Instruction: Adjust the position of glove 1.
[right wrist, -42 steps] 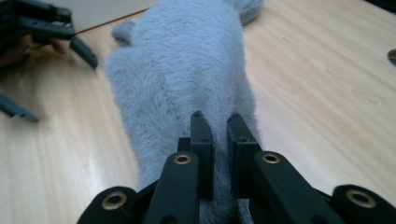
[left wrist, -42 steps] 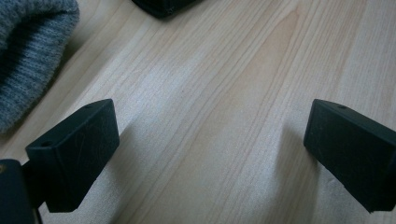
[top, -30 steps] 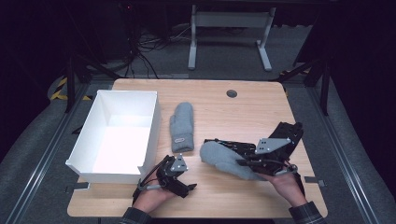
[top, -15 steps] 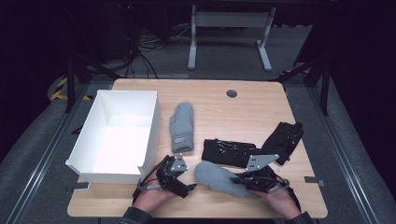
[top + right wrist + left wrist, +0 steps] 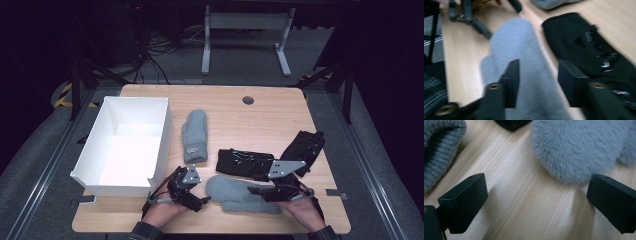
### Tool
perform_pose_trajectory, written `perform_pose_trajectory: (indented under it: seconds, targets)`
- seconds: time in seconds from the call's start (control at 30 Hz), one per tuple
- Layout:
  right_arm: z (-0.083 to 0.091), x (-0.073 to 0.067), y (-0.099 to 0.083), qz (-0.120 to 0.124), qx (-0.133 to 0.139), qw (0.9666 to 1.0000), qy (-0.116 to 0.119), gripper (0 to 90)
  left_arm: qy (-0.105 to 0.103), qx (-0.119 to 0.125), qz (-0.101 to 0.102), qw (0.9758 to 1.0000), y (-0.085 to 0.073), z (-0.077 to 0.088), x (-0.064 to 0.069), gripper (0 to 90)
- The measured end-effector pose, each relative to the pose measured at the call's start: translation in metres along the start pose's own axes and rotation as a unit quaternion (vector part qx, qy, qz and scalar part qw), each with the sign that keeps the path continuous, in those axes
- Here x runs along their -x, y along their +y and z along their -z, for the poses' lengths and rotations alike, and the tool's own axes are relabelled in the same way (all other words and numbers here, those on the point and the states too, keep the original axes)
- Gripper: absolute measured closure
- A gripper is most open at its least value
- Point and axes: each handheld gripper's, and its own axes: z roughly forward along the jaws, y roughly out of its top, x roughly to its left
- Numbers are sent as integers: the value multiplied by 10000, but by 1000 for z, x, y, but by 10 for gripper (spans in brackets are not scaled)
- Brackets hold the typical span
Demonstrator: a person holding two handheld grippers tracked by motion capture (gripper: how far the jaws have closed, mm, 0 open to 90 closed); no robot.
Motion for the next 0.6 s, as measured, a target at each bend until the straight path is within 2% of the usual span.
perform_pose_trajectory:
  seconds: [0.07,0.13,0.27,0.33,0.37,0.4,0.53,0.6]
  targets:
    - [-1,11,2,7,-19,10000,-60,825,-2,1,2,10000,0,0,0,38]
    - [-5,20,4,-35,-126,9999,-36,900,-1,0,-1,10000,0,0,0,38]
    - [-21,35,6,-56,-326,9994,65,900,0,3,3,10000,0,0,0,38]
    - [-29,37,6,-24,-438,9989,189,900,-1,2,1,10000,0,0,0,38]
    - [-37,36,6,36,-604,9978,275,900,0,0,0,10000,0,0,0,38]
    - [-37,36,6,36,-604,9978,275,900,1,1,-1,10000,0,0,0,38]
    - [-52,39,5,128,-892,9955,280,900,1,0,0,10000,0,0,0,38]
    - [-56,40,7,144,-920,9954,239,900,1,1,1,10000,0,0,0,38]
